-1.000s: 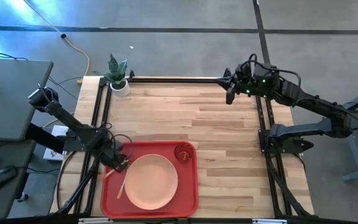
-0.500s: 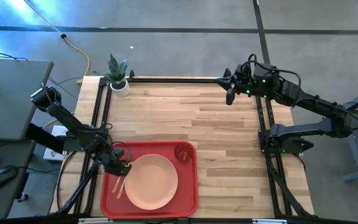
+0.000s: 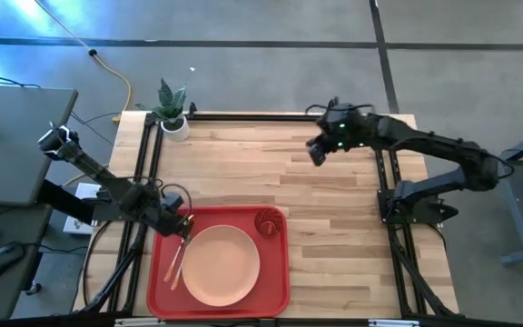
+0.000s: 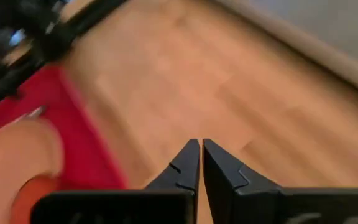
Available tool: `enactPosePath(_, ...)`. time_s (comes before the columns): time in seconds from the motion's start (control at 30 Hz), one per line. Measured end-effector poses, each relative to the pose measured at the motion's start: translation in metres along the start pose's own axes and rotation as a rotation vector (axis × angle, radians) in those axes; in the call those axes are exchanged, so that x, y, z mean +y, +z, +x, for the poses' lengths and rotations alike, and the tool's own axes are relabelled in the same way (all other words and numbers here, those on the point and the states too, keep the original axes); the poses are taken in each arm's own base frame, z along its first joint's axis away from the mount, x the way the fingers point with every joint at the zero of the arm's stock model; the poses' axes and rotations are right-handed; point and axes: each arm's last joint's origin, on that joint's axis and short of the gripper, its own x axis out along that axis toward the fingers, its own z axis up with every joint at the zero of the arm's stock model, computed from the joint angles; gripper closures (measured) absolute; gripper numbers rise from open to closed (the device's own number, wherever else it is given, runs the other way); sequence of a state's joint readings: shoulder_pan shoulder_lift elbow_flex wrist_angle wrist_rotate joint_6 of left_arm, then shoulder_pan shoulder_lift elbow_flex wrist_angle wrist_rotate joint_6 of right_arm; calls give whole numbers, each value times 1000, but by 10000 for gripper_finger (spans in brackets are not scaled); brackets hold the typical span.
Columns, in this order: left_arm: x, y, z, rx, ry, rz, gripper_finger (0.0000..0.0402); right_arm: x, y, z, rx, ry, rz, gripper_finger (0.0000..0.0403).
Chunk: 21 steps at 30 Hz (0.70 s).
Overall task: Pick and place plate/cup/fork/spoon on tray
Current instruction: Move the red tray to the center of the table
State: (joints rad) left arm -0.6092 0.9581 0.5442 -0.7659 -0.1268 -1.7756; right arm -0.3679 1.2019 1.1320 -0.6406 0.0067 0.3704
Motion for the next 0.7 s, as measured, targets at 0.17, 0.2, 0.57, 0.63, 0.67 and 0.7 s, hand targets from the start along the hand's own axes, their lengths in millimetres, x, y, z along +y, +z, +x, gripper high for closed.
enactPosePath(0.17,-6,18,-6,-50,-95,52,351,8,-10,28,165,75,54,365)
enactPosePath(0.2,-8,21,-6,-59,-111,61,343,9,-13,32,192,55,60,356)
enactPosePath(0.57,-12,37,-6,-117,-134,90,295,3,-21,39,258,1,-2,289)
enactPosePath(0.63,-11,40,-6,-133,-129,98,293,-2,-29,47,254,38,21,289)
enactPosePath(0.67,-11,42,-6,-143,-127,101,293,-7,-37,50,252,61,48,289)
enactPosePath(0.7,-11,44,-6,-150,-126,103,293,-12,-47,55,251,90,82,288)
